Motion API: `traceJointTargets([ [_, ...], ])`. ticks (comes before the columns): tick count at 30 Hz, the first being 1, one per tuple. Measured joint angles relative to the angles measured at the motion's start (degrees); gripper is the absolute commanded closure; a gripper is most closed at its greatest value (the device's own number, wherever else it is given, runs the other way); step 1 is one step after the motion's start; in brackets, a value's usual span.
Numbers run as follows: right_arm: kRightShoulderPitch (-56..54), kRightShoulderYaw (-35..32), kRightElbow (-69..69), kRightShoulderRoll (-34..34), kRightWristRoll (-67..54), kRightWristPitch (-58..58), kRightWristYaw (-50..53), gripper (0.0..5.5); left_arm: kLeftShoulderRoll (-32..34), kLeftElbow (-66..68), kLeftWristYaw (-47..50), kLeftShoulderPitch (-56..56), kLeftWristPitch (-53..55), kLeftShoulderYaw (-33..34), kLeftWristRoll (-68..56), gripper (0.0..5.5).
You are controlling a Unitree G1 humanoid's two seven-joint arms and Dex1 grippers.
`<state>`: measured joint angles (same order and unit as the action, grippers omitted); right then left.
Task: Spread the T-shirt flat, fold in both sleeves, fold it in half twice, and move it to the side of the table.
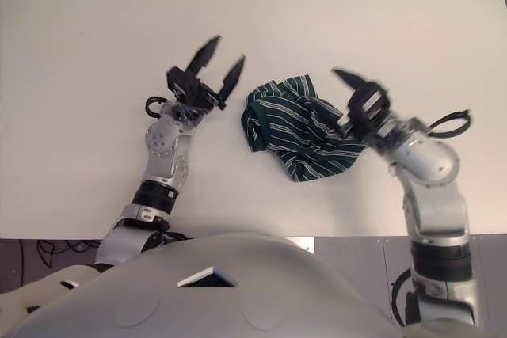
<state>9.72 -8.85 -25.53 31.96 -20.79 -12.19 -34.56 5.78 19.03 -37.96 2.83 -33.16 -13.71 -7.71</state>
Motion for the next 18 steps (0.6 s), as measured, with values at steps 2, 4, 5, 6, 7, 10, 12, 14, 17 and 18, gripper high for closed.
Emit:
traceJointTargets([
  [2, -0.29, -2.06, -0.93, 0.08, -4.71, -2.60, -0.25, 2.57, 2.42, -3.40, -1.03, -1.97, 2.22, -2.07, 2.64, 2.71],
  [4, -0.91, -4.34, -1.67, 0.30, -7.26, -4.31, -0.25, 2.57, 4.73, -6.15, -1.38, -2.88, 4.68, -3.12, 4.70, 2.71],
  [5, -1.14, -4.43, -1.72, 0.34, -7.52, -4.42, -0.27, 2.57, 5.23, -6.72, -1.34, -2.91, 5.43, -3.20, 5.08, 2.71],
  [6, -1.91, -3.63, -1.20, 0.62, -6.01, -4.73, -0.21, 2.57, 5.73, -6.95, -0.87, -2.87, 6.86, -3.39, 6.27, 2.71],
  [7, -2.57, -2.15, -0.22, 0.95, -3.62, -4.38, -0.15, 2.57, 5.89, -6.87, -0.37, -2.90, 7.60, -3.68, 7.21, 2.71],
  [10, -3.98, 5.14, 6.89, 4.33, 7.74, -2.45, -0.32, 2.57, 6.44, -5.43, 1.81, -2.76, 9.48, -5.35, 11.80, 2.71],
  [12, -4.00, 8.48, 10.16, 6.87, 11.98, -1.71, -2.76, 2.57, 6.63, -4.00, 3.28, -2.42, 10.26, -6.23, 13.90, 2.71],
  [14, -3.31, 11.15, 12.26, 9.87, 14.55, -1.45, -6.27, 2.57, 6.98, -3.47, 4.56, -1.73, 10.26, -6.74, 15.60, 2.71],
  [17, -0.60, 14.05, 13.44, 14.29, 16.97, 0.33, -11.48, 2.57, 8.20, -3.73, 4.99, -1.41, 10.29, -6.92, 16.50, 2.71],
  [18, 0.00, 14.09, 13.22, 15.06, 16.99, 0.80, -12.60, 2.57, 8.95, -4.08, 5.00, -1.49, 10.30, -6.91, 16.70, 2.71],
])
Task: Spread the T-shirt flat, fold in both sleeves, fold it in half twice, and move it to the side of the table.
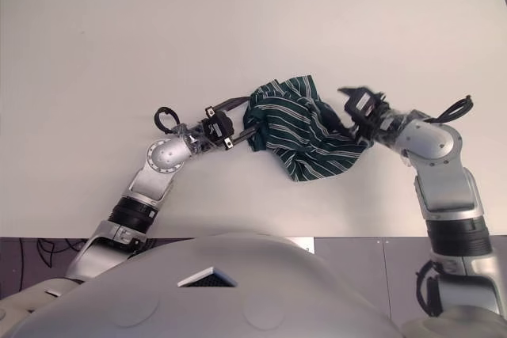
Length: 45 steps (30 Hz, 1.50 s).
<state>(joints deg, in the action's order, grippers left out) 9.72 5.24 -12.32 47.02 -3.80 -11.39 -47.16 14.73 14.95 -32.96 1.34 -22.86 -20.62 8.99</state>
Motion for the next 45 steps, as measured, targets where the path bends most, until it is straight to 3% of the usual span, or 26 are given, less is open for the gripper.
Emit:
traceJointTargets([
  [9, 10.53, -1.28, -17.66, 5.06, -14.13, -5.19, -12.90, 2.57, 7.66, -3.29, 0.63, -0.62, -0.82, 1.94, 2.00, 2.71],
  [20, 0.29, -10.14, -13.80, 0.71, -18.32, -12.27, -1.91, 2.57, 6.43, -11.14, 2.60, -0.88, -0.34, 10.07, -9.79, 2.71],
  [28, -3.43, -6.92, -15.23, -10.98, -38.13, -33.76, 4.66, 2.57, 3.15, -11.11, 4.85, -0.32, -0.10, 11.52, -10.62, 2.71],
  [34, -5.89, -4.40, -14.11, -14.96, -39.46, -40.32, 10.17, 2.57, 2.83, -11.13, 4.88, -0.29, -0.09, 11.59, -10.62, 2.71],
  [45, -6.81, -2.18, -12.97, -15.12, -37.25, -41.17, 12.49, 2.57, 2.72, -12.36, 4.82, -1.32, 0.11, 11.35, -10.65, 2.71],
])
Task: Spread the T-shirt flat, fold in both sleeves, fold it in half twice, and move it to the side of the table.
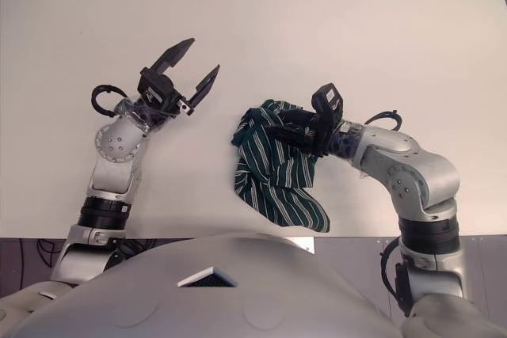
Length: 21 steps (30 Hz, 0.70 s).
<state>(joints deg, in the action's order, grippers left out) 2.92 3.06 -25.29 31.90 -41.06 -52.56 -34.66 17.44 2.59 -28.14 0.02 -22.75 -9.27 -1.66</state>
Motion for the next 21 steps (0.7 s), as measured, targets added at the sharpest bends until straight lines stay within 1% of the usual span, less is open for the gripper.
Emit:
traceJointTargets([
  [4, 0.02, 0.35, 0.06, 0.07, 0.57, 0.02, -0.02, 2.57, -0.05, -0.53, -0.01, -0.08, 0.09, -0.07, 0.00, 2.71],
  [10, 0.18, 1.21, 0.31, 0.08, 1.19, 0.04, 0.00, 3.51, -0.06, -1.12, -0.02, -0.54, 0.65, -0.10, -0.02, 2.67],
  [11, 0.18, 1.50, 0.66, 0.07, 1.61, 0.06, 0.09, 3.81, -0.05, -1.26, -0.02, -0.59, 0.80, -0.10, -0.02, 2.67],
  [13, 0.24, 1.54, 1.29, 0.05, 2.33, 0.07, 0.62, 4.21, -0.05, -1.62, -0.03, -0.80, 1.10, -0.10, -0.04, 2.67],
  [15, 0.28, 1.55, 1.49, 0.02, 2.60, 0.07, 0.79, 4.50, -0.05, -1.69, -0.06, -1.10, 1.25, -0.11, -0.04, 2.67],
  [20, 0.75, 1.61, 1.49, -0.02, 2.70, 0.04, 0.85, 5.45, -0.05, -2.18, -0.08, -1.64, 1.41, -0.23, -0.04, 2.67],
  [21, 0.75, 1.60, 1.49, -0.03, 2.69, 0.04, 0.84, 5.48, -0.05, -2.18, -0.08, -1.66, 1.45, -0.29, -0.03, 2.67],
])
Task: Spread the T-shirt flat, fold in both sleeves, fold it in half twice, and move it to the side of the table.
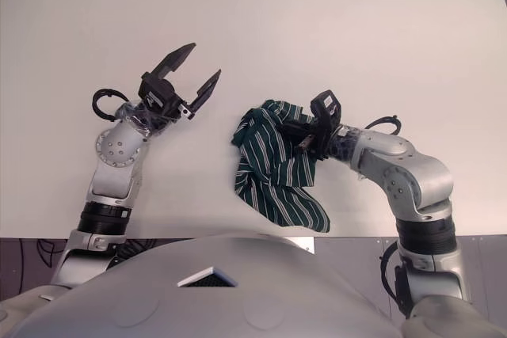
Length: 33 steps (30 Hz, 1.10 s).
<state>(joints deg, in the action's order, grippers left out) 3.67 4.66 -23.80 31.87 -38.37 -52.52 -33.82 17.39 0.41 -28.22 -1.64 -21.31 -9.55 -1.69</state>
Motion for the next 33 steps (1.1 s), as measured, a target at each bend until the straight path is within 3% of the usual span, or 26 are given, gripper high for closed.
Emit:
traceJointTargets([
  [7, -0.03, -0.43, -0.40, 0.02, -0.37, 0.30, -0.09, 5.48, -0.34, 0.02, 0.01, 0.01, 0.01, -0.42, 0.02, 2.67],
  [10, -0.30, -0.52, -1.91, 0.56, 3.56, 5.47, -0.13, 5.48, -0.52, 0.15, 0.02, 0.14, 0.01, -0.44, 0.04, 2.67],
  [16, -4.62, -5.08, -7.85, 8.20, 17.51, 25.81, -3.21, 5.48, -1.21, 1.41, 0.21, 1.83, -0.17, -0.09, -0.05, 2.67],
  [21, -12.84, -4.43, -2.21, 11.72, 28.41, 43.86, -6.64, 5.48, -2.49, 3.58, 0.40, 3.86, -0.55, 0.39, -0.13, 2.67],
  [26, -20.60, -1.20, 3.14, 8.64, 33.27, 58.28, -7.09, 5.48, -3.51, 4.63, 1.99, 4.99, -1.56, 1.93, -0.85, 2.67],
  [29, -13.21, 6.28, -8.03, 7.88, 19.00, 57.28, -17.40, 5.48, -3.83, 5.98, 4.65, 6.82, -1.48, 6.10, -2.93, 2.67],
  [31, -4.75, 9.11, -11.81, 14.13, 15.32, 56.71, -25.70, 5.48, -3.62, 7.35, 6.04, 8.20, -1.28, 9.41, -4.66, 2.67],
  [33, 2.60, 7.32, -11.85, 21.33, 13.99, 55.82, -32.22, 5.48, -2.84, 8.66, 6.73, 9.04, -1.22, 11.83, -5.16, 2.67],
])
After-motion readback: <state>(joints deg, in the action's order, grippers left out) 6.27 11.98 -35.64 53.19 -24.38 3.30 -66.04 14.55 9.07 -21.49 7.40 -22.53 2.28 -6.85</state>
